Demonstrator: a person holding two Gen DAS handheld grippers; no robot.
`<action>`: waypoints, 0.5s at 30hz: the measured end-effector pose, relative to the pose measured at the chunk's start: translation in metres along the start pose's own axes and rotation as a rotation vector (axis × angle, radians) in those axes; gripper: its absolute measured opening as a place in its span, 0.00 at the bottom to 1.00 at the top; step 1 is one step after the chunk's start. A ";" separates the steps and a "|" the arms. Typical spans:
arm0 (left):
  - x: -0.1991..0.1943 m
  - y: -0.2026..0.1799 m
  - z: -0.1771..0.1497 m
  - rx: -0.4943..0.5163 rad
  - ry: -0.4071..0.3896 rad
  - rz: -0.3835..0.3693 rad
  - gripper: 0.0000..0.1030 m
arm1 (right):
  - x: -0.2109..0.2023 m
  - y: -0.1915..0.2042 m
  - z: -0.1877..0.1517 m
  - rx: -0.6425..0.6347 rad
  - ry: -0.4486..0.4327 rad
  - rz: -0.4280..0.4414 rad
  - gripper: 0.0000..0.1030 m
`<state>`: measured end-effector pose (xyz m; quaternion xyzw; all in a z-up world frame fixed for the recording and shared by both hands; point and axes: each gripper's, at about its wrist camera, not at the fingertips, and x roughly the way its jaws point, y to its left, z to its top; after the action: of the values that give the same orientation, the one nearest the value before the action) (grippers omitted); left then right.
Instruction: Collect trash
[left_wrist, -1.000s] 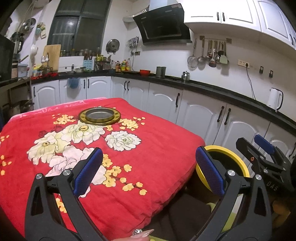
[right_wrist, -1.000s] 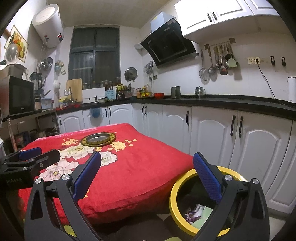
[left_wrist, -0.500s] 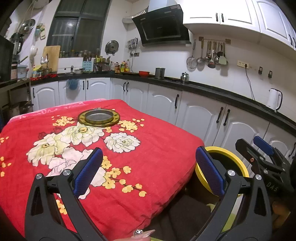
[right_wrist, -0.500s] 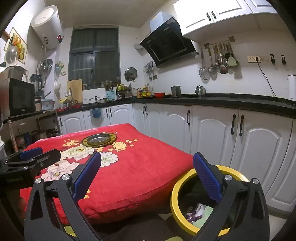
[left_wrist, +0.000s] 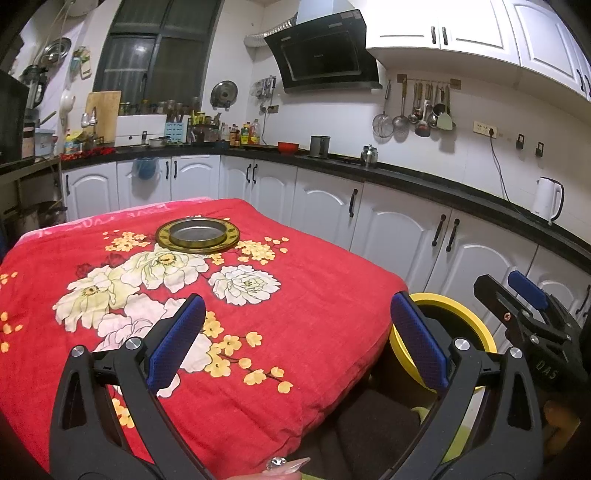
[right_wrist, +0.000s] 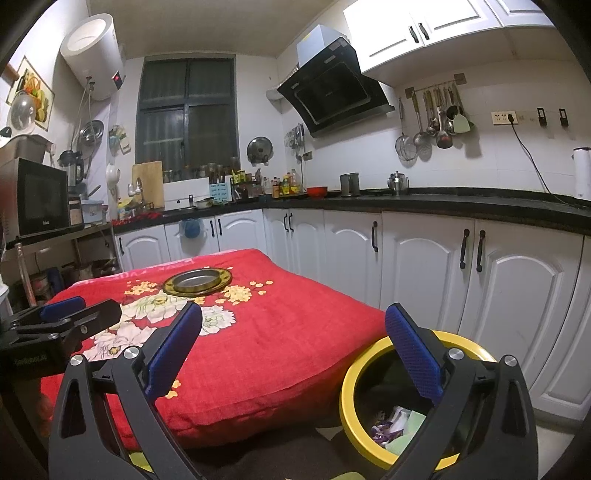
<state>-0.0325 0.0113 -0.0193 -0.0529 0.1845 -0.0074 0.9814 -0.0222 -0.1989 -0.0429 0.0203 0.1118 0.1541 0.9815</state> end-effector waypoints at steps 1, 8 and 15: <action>0.000 0.000 0.000 -0.002 -0.002 0.002 0.89 | -0.001 -0.001 0.001 0.001 -0.001 -0.001 0.94; -0.001 0.001 0.001 -0.006 -0.001 0.001 0.89 | -0.002 -0.002 0.001 0.002 -0.003 0.000 0.94; -0.001 0.000 0.001 -0.006 -0.004 0.002 0.89 | -0.002 -0.002 0.000 0.002 -0.003 -0.001 0.94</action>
<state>-0.0331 0.0114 -0.0184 -0.0557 0.1828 -0.0058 0.9815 -0.0236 -0.2013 -0.0421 0.0216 0.1107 0.1535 0.9817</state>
